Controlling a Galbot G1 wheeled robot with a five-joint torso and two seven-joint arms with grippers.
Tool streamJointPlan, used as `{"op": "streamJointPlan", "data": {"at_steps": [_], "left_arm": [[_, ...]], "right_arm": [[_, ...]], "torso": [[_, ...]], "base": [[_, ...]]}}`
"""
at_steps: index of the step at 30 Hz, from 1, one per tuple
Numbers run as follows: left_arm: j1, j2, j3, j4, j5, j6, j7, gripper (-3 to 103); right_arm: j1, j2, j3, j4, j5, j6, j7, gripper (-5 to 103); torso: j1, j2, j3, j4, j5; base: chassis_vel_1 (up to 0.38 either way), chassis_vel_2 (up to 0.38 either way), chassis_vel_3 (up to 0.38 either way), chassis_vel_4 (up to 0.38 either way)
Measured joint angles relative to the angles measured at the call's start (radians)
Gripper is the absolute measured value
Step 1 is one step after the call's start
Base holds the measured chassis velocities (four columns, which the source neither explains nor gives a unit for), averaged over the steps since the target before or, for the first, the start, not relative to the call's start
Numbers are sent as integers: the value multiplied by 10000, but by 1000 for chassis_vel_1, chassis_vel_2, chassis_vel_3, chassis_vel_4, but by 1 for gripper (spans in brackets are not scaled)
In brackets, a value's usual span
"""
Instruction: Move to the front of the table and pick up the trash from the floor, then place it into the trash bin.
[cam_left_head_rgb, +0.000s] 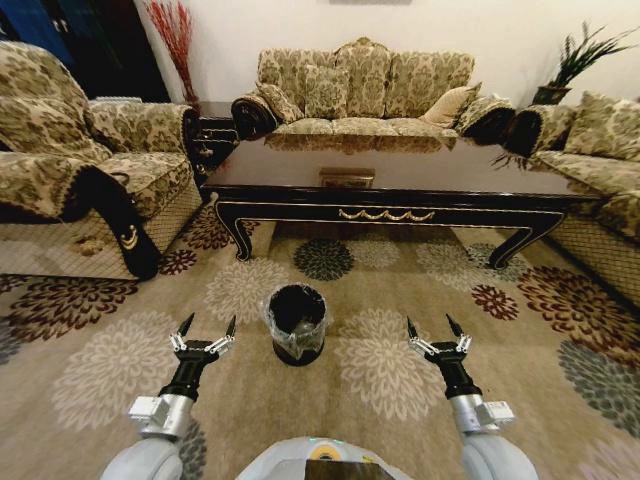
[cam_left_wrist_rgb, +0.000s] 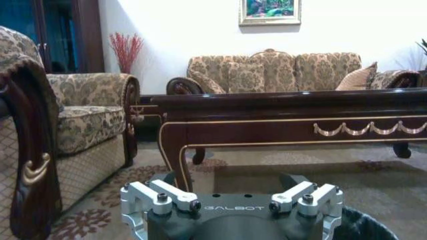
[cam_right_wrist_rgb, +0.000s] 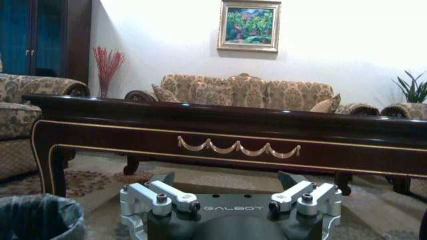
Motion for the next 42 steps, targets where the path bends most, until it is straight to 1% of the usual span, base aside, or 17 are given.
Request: {"op": "streamJointPlan", "data": {"at_steps": [16, 42], "left_arm": [[-1, 0, 0, 0, -1, 1, -1, 100], [-1, 0, 0, 0, -1, 1, -1, 100]], "right_arm": [[0, 0, 0, 1, 0, -1, 5, 100], [0, 0, 0, 1, 0, -1, 5, 100]], "torso": [[0, 0, 0, 0, 1], [0, 0, 0, 0, -1]], "base": [[142, -136, -133, 137], [180, -182, -186, 184]]}}
